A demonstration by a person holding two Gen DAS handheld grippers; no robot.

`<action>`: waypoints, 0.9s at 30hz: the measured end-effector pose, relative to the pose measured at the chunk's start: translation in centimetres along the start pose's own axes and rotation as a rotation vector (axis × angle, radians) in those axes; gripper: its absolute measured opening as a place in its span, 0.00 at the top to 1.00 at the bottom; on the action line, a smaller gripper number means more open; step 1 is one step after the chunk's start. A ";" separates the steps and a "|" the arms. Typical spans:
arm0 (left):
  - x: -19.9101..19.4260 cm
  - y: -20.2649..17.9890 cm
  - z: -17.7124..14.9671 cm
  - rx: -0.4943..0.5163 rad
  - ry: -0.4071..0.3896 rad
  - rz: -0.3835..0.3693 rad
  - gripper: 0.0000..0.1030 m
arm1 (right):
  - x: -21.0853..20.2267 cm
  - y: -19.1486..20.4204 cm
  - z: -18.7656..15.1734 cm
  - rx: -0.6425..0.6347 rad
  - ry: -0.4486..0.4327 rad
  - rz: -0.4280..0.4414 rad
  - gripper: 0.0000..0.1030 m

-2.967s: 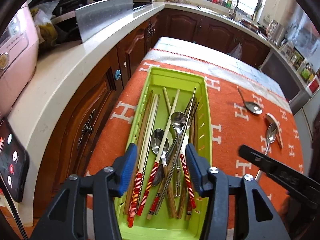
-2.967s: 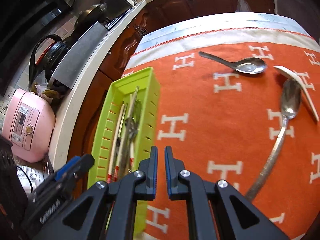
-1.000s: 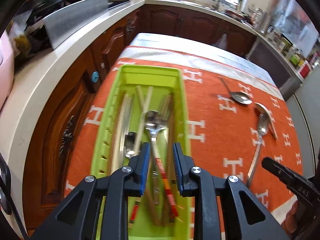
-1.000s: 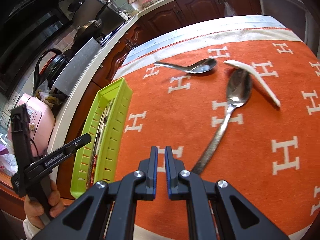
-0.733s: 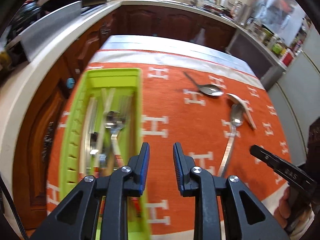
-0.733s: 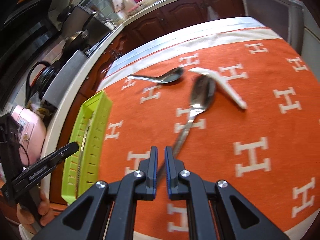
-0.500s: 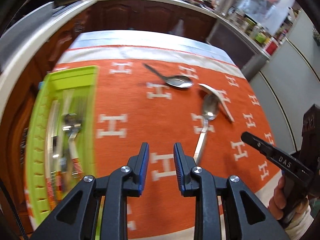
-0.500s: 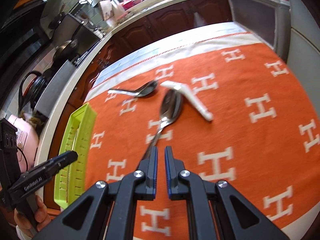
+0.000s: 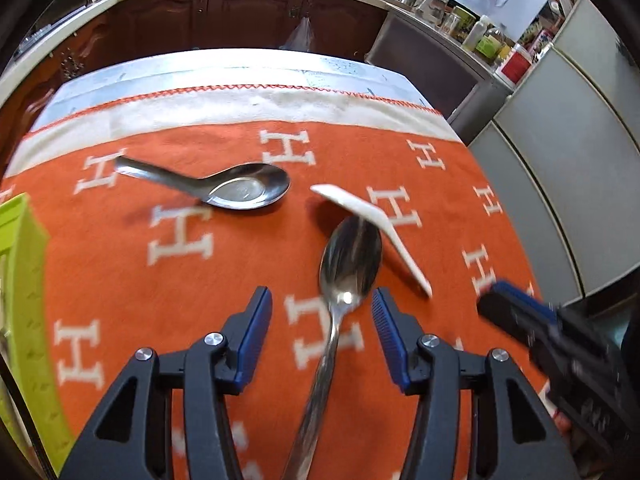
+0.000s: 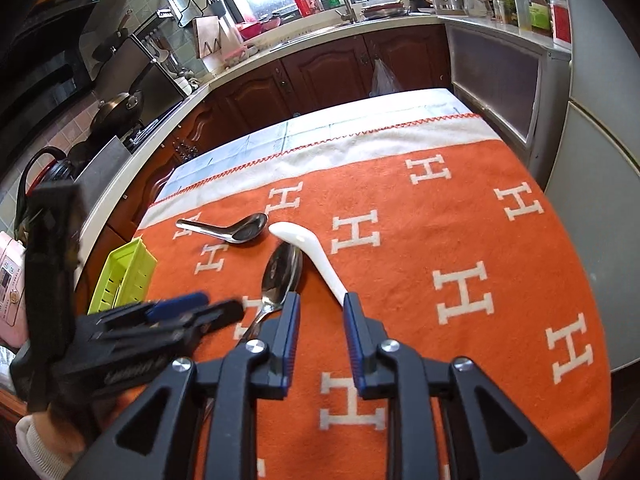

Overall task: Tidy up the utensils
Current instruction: 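Grasp the long metal spoon with left tool while right tool grasps the white ceramic spoon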

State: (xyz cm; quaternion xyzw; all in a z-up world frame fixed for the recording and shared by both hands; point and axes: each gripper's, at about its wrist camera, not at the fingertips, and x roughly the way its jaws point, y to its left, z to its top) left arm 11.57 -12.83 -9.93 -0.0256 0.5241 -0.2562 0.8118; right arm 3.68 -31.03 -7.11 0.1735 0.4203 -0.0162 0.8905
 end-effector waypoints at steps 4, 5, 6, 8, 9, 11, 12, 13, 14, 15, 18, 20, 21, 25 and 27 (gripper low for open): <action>2.1 0.5 0.9 -0.024 0.024 -0.054 0.52 | 0.5 -0.6 0.0 -0.006 0.002 -0.004 0.78; 2.4 0.5 1.1 -0.020 0.019 -0.063 0.53 | 0.6 -0.7 0.0 -0.007 0.003 -0.007 0.79; 2.6 0.3 1.3 -0.004 0.008 -0.068 0.53 | 0.7 -0.9 -0.1 -0.007 0.005 -0.008 0.79; 3.1 0.1 1.6 0.010 0.003 -0.068 0.53 | 1.0 -1.2 -0.1 -0.002 0.009 -0.006 0.79; 3.3 -0.1 1.8 0.015 -0.006 -0.063 0.53 | 1.1 -1.3 -0.1 0.000 0.010 -0.007 0.79; 3.5 -0.5 2.1 0.032 -0.016 -0.051 0.53 | 1.4 -1.5 0.0 0.001 0.013 -0.007 0.79; 3.8 -0.8 2.2 0.047 -0.019 -0.045 0.53 | 1.5 -1.5 0.0 0.001 0.014 -0.008 0.78; 3.9 -1.1 2.2 0.063 -0.021 -0.041 0.53 | 1.6 -1.5 0.1 0.000 0.014 -0.008 0.78; 4.1 -1.5 2.3 0.084 -0.021 -0.037 0.55 | 1.8 -1.6 0.1 0.000 0.015 -0.008 0.78; 4.2 -1.8 2.3 0.101 -0.020 -0.037 0.57 | 1.8 -1.6 0.2 0.000 0.015 -0.007 0.78; 4.4 -2.6 2.1 0.144 -0.023 -0.022 0.62 | 2.2 -1.6 0.5 -0.004 0.013 -0.002 0.78; 4.5 -2.9 2.0 0.157 -0.015 -0.036 0.78 | 2.3 -1.7 0.8 -0.002 0.013 -0.002 0.78; 4.6 -3.0 2.0 0.157 -0.002 -0.055 0.82 | 2.4 -1.7 0.9 -0.001 0.012 0.001 0.78; 4.5 -3.5 1.6 0.175 -0.002 -0.055 0.93 | 2.4 -1.8 1.3 0.002 0.007 0.008 0.78; 4.5 -3.5 1.4 0.165 -0.007 -0.053 0.93 | 2.4 -2.0 1.6 0.009 0.011 0.020 0.78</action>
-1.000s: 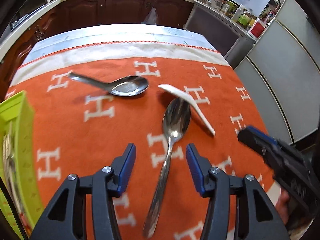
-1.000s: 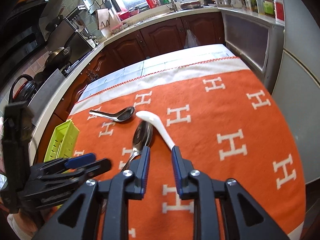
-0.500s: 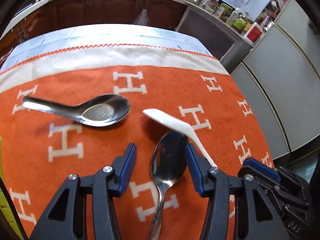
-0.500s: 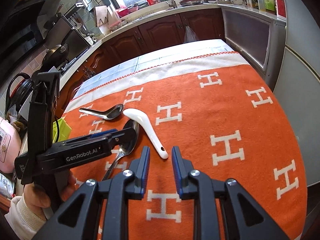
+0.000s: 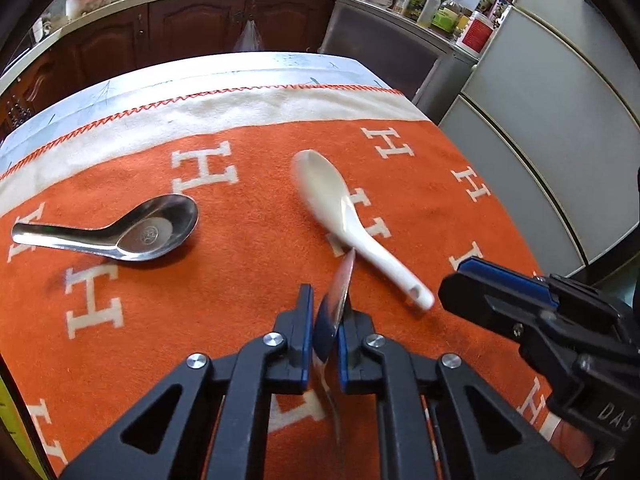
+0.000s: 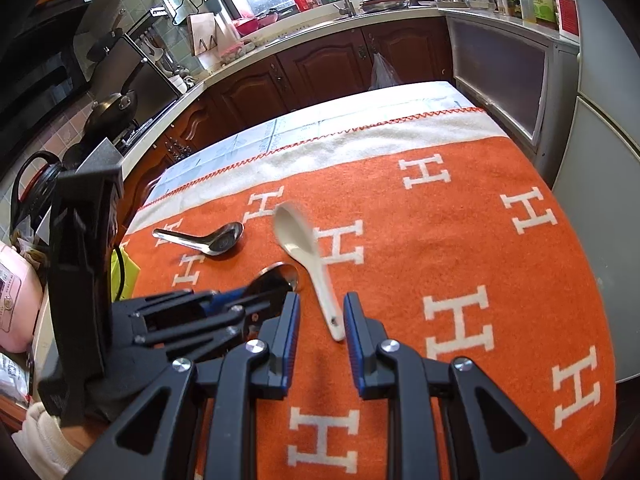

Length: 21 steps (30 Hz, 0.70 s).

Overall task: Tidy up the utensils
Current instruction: 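Grasp the long metal spoon with left tool while right tool grasps the white ceramic spoon, then lift both spoons and carry them over the green tray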

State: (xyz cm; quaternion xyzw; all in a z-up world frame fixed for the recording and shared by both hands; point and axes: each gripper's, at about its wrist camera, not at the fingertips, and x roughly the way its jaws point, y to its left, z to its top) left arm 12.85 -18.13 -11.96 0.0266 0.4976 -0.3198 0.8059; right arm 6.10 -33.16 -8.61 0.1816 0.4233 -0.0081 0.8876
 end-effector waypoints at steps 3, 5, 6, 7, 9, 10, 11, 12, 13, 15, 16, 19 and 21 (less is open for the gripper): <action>-0.3 0.5 -0.4 -0.046 0.000 -0.018 0.94 | 0.3 -0.3 0.4 0.007 0.008 0.015 0.78; -0.6 1.1 -0.8 -0.079 0.000 -0.035 0.94 | 0.8 -0.5 0.8 0.017 0.012 0.019 0.78; -0.8 1.4 -1.1 -0.094 0.001 -0.043 0.94 | 1.1 -0.7 1.1 0.029 0.020 0.029 0.78; -1.0 1.7 -1.3 -0.106 0.000 -0.050 0.95 | 1.3 -0.9 1.2 0.038 0.024 0.039 0.78; -1.7 2.6 -1.9 -0.134 -0.003 -0.071 0.95 | 1.9 -1.4 1.8 0.067 0.029 0.053 0.78; -1.8 2.9 -2.2 -0.146 -0.006 -0.078 0.95 | 2.2 -1.6 2.2 0.079 0.028 0.065 0.78; -2.1 3.4 -2.5 -0.163 -0.009 -0.088 0.95 | 2.7 -1.7 2.7 0.087 0.028 0.069 0.78; -2.5 3.9 -2.8 -0.182 -0.012 -0.098 0.95 | 2.9 -1.7 3.0 0.088 0.028 0.068 0.78; -2.7 4.3 -3.0 -0.195 -0.015 -0.109 0.95 | 3.5 -1.8 3.6 0.086 0.030 0.067 0.78; -3.5 5.2 -3.6 -0.220 -0.024 -0.122 0.95 | 4.5 -1.9 4.3 0.086 0.039 0.064 0.78; -3.9 5.5 -3.8 -0.225 -0.031 -0.125 0.94 | 5.0 -1.8 4.6 0.085 0.051 0.063 0.78; -5.3 6.3 -4.2 -0.243 -0.055 -0.132 0.94 | 7.0 -1.8 5.6 0.079 0.086 0.054 0.78; -6.3 6.7 -4.4 -0.253 -0.068 -0.135 0.94 | 7.8 -1.4 5.8 0.058 0.096 0.036 0.78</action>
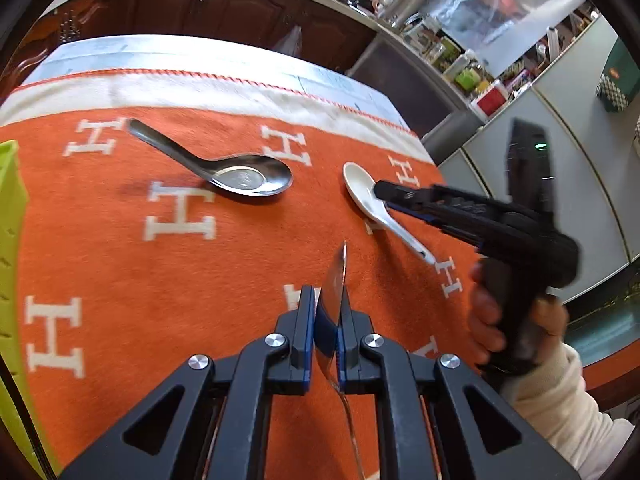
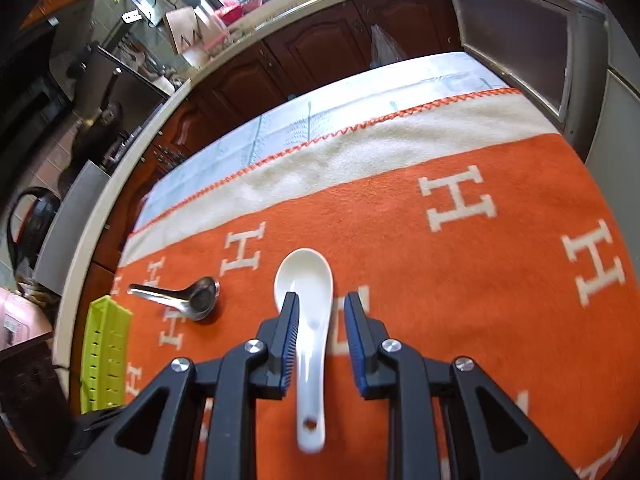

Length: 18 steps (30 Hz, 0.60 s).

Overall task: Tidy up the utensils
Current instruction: 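Lift both spoons and carry them over the green tray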

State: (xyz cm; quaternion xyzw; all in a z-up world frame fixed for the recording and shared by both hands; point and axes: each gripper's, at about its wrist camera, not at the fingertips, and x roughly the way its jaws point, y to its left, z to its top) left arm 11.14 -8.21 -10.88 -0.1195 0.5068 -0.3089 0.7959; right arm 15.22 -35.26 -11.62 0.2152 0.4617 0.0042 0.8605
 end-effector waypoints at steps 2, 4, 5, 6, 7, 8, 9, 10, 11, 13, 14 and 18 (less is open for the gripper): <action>-0.9 0.1 0.1 -0.005 -0.012 -0.005 0.94 | 0.9 0.5 0.0 -0.030 0.011 -0.023 0.78; -2.4 0.4 0.0 -0.008 -0.027 0.000 0.94 | 1.1 1.4 -0.3 -0.084 -0.014 -0.068 0.78; -3.2 0.5 0.0 -0.007 -0.037 0.002 0.94 | 1.2 2.0 -0.5 -0.113 -0.025 -0.098 0.78; -4.2 0.6 0.0 -0.009 -0.053 0.006 0.94 | 1.3 2.4 -0.7 -0.136 -0.031 -0.123 0.78; -5.3 0.7 -0.1 -0.013 -0.067 0.009 0.94 | 1.3 2.8 -0.9 -0.159 -0.038 -0.145 0.90; -6.3 0.8 0.0 -0.015 -0.079 0.010 0.94 | 1.3 3.1 -1.2 -0.179 -0.045 -0.153 0.95; -7.6 0.9 0.0 -0.020 -0.097 0.017 0.94 | 1.2 3.2 -1.3 -0.181 -0.043 -0.147 0.96; -8.7 0.9 0.1 -0.023 -0.114 0.028 0.94 | 1.0 3.2 -1.4 -0.174 -0.045 -0.140 0.97; -10.2 1.1 0.2 -0.025 -0.129 0.050 0.94 | 0.6 3.3 -1.6 -0.162 -0.050 -0.135 0.98; -12.8 1.5 0.4 -0.034 -0.145 0.097 0.94 | -0.1 3.6 -2.0 -0.134 -0.049 -0.125 0.98; -13.9 1.6 0.5 -0.036 -0.155 0.113 0.93 | -0.4 3.8 -2.0 -0.125 -0.048 -0.121 0.98; -19.7 2.1 0.5 -0.005 -0.236 0.218 0.93 | -2.4 6.0 -3.2 -0.097 -0.050 -0.054 0.98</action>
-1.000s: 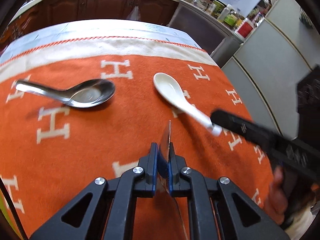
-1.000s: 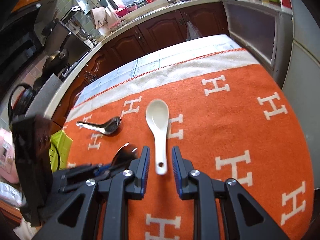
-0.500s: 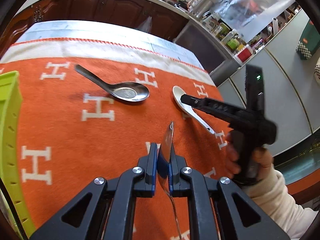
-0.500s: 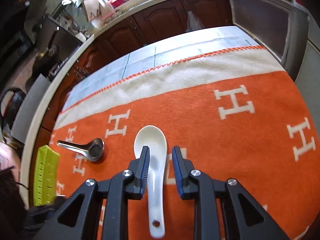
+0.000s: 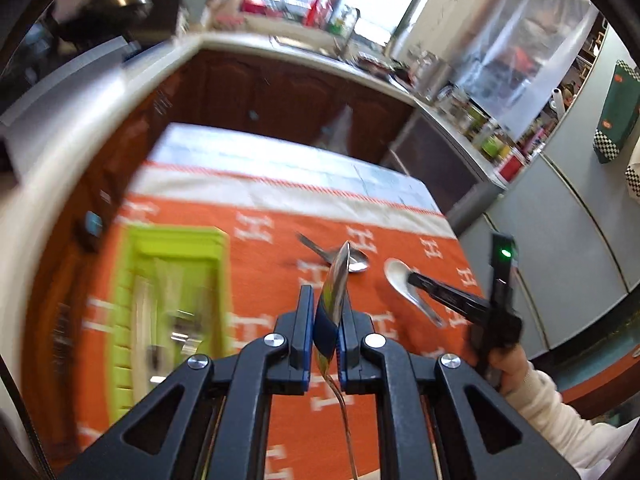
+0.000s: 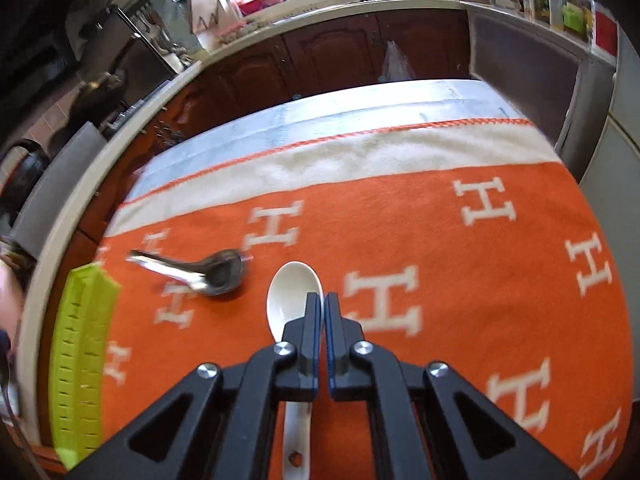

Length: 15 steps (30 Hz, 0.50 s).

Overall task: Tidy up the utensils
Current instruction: 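Lift both spoons and carry them over the green tray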

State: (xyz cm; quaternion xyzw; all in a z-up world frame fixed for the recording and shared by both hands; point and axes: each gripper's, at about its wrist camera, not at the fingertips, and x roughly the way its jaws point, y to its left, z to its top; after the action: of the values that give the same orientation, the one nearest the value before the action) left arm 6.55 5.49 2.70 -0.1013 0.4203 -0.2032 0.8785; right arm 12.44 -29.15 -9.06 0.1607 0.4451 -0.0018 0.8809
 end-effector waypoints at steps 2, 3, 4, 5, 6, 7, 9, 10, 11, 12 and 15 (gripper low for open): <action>-1.6 0.8 0.3 0.017 -0.015 0.057 0.93 | -1.2 1.9 -0.4 -0.003 -0.010 0.043 0.98; -2.2 1.4 0.4 0.023 -0.015 0.090 0.93 | -1.5 3.0 -0.6 -0.006 -0.011 0.054 0.98; -2.4 2.0 0.4 0.022 -0.012 0.119 0.93 | -1.8 4.1 -0.8 -0.013 -0.009 0.070 0.98; -2.6 2.8 0.3 0.015 -0.004 0.147 0.93 | -2.2 5.8 -1.2 -0.024 -0.006 0.101 0.98; -2.6 3.6 0.2 0.005 0.004 0.163 0.93 | -2.4 6.8 -1.3 -0.031 -0.005 0.119 0.98; -2.7 4.3 0.0 0.002 0.008 0.177 0.93 | -2.7 8.6 -1.5 -0.041 -0.002 0.148 0.98; -2.2 5.6 -0.6 0.001 0.021 0.212 0.94 | -2.9 11.0 -1.8 -0.045 0.006 0.192 0.98; -1.6 6.3 -0.9 -0.004 0.038 0.226 0.94 | -2.9 12.3 -2.0 -0.046 0.010 0.210 0.98; -1.0 6.9 -1.3 -0.008 0.053 0.231 0.93 | -2.8 14.0 -2.2 -0.054 0.009 0.226 0.98; -0.3 7.6 -1.7 -0.017 0.069 0.228 0.93 | -2.6 14.9 -2.3 -0.059 0.007 0.231 0.98; 1.8 9.4 -2.5 -0.058 0.098 0.224 0.90 | -1.4 18.3 -2.4 -0.061 0.019 0.253 0.98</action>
State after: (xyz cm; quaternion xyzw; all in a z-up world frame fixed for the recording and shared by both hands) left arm 8.15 13.15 -3.38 -0.0690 0.4771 -0.0961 0.8709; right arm 12.38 -11.31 -4.16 0.1889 0.4295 0.1245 0.8743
